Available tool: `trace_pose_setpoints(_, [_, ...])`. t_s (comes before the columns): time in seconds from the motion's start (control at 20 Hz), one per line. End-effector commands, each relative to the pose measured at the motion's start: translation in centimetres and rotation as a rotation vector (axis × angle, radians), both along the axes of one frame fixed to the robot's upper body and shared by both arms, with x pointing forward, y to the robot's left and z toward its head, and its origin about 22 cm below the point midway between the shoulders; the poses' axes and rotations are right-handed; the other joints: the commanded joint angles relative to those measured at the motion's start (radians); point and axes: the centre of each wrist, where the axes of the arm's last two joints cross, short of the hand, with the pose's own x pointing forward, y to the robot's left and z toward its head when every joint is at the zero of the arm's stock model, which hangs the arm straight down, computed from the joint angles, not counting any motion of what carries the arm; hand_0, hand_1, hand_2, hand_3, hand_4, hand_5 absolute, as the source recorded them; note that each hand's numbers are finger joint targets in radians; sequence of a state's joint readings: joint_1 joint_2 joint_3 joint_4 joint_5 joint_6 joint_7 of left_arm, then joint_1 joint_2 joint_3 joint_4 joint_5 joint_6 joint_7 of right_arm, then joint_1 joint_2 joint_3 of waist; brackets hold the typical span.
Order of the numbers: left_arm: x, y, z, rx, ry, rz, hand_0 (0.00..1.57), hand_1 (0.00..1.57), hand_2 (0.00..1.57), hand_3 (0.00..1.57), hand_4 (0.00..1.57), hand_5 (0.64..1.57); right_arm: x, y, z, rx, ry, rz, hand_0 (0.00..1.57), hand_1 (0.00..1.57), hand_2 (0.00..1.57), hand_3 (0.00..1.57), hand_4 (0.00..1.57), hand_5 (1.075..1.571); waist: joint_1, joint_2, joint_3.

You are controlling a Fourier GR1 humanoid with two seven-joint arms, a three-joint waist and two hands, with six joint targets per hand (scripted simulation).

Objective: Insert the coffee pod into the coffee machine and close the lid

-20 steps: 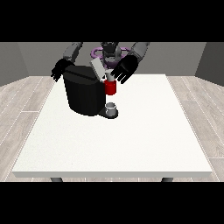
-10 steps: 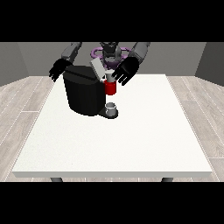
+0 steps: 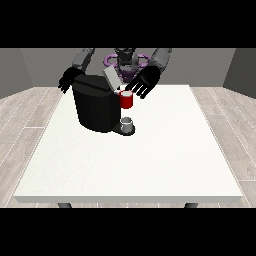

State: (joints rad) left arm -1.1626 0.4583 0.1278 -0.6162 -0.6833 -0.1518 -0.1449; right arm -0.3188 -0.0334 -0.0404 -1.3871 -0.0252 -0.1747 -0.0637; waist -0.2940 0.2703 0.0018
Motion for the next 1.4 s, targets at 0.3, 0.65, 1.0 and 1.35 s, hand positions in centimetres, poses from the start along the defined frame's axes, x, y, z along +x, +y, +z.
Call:
trace_pose_setpoints(0.3, [0.0, 0.5, -0.5, 0.012, -0.009, 0.009, 1.02, 1.02, 1.09, 0.9, 0.37, 1.571, -0.2, -0.4, 0.0, -0.005, -0.012, 0.023, 0.0, 0.0, 0.0, 0.0, 0.42, 1.571, -0.012, 0.021, -0.0017])
trace_pose_setpoints(0.65, [0.0, 0.0, -0.6, 0.141, 0.044, -0.04, 0.0, 0.0, 0.0, 0.0, 0.0, 1.571, 0.2, -0.3, 0.1, 0.009, 0.014, -0.021, 0.0, 0.0, 0.0, 0.0, 0.42, 1.571, 0.007, 0.003, -0.0015])
trace_pose_setpoints(1.0, [-0.2, 0.3, -2.2, 0.126, 0.08, -0.047, 0.0, 0.0, 0.0, 0.0, 0.0, 1.571, -1.3, -1.3, -2.2, 0.013, 0.047, -0.04, 0.0, 0.0, 0.0, 0.0, 0.34, 1.571, 0.019, -0.045, -0.0015])
trace_pose_setpoints(1.35, [-0.1, -5.0, -2.1, 0.155, 0.088, -0.114, 0.0, 0.0, 0.0, 0.0, 0.0, 1.571, -0.9, -3.4, -5.0, 0.027, 0.084, -0.119, 0.0, 0.0, 0.0, 0.0, 0.36, 1.571, 0.11, -0.1, -0.0008])
